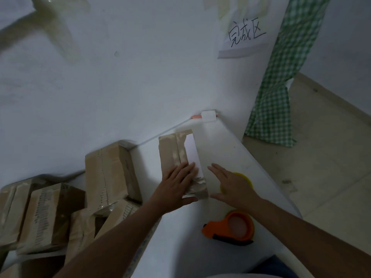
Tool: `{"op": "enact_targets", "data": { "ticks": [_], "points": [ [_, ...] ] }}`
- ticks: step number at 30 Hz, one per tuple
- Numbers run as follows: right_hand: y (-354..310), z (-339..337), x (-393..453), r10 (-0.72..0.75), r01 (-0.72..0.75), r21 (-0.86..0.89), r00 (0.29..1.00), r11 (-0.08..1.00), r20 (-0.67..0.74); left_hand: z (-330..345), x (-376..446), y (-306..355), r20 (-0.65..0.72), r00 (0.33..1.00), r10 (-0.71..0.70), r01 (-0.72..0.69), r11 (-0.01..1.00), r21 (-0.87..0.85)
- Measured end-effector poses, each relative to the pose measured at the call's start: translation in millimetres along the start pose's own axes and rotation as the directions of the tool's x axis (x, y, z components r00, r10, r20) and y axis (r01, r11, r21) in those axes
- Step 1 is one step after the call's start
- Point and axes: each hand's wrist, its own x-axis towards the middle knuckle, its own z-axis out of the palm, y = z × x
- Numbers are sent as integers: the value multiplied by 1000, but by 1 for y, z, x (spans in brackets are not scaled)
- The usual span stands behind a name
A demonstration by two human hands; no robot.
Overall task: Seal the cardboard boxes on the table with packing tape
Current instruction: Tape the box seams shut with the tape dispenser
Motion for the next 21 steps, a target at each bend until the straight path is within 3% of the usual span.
{"op": "enact_targets", "data": {
  "ticks": [4, 7, 9, 11, 12, 13, 14, 16, 17, 19, 21],
  "points": [
    [-12, -13, -2, -14, 17, 30, 995, 999, -96, -11, 34, 10, 92, 994, 51, -42, 994, -100],
    [-18, -19, 0, -32, 34, 8, 993, 999, -117, -33, 40, 6, -12, 1000, 27, -29, 957, -289],
    [-21, -21, 2, -57, 56, -18, 990, 998, -125, -47, 32, 0, -163, 982, -92, 34, 943, -332],
    [-28, -20, 6, -111, 105, -50, 986, 993, -125, -52, 18, -2, -265, 888, -376, 232, 864, -447],
    [-32, -17, 9, -137, 129, -73, 984, 989, -112, -51, 10, 0, -251, 795, -552, 336, 746, -575],
    [-37, -14, 14, -159, 150, -99, 983, 984, -93, -50, 3, 6, -174, 674, -718, 403, 555, -728],
    [-42, -11, 20, -174, 165, -126, 982, 978, -67, -48, -3, 14, -32, 534, -845, 420, 298, -857],
    [-52, -3, 35, -189, 186, -186, 982, 965, 2, -43, -9, 32, 358, 286, -889, 340, -255, -905],
    [-56, 1, 42, -194, 198, -225, 980, 954, 40, -41, -10, 40, 520, 212, -828, 279, -458, -844],
    [-60, 8, 51, -194, 215, -310, 976, 926, 96, -37, -15, 53, 712, 165, -683, 126, -701, -702],
    [-59, 15, 55, -183, 212, -377, 977, 902, 111, -36, -19, 62, 801, 172, -574, 2, -813, -583]
  ]
}}
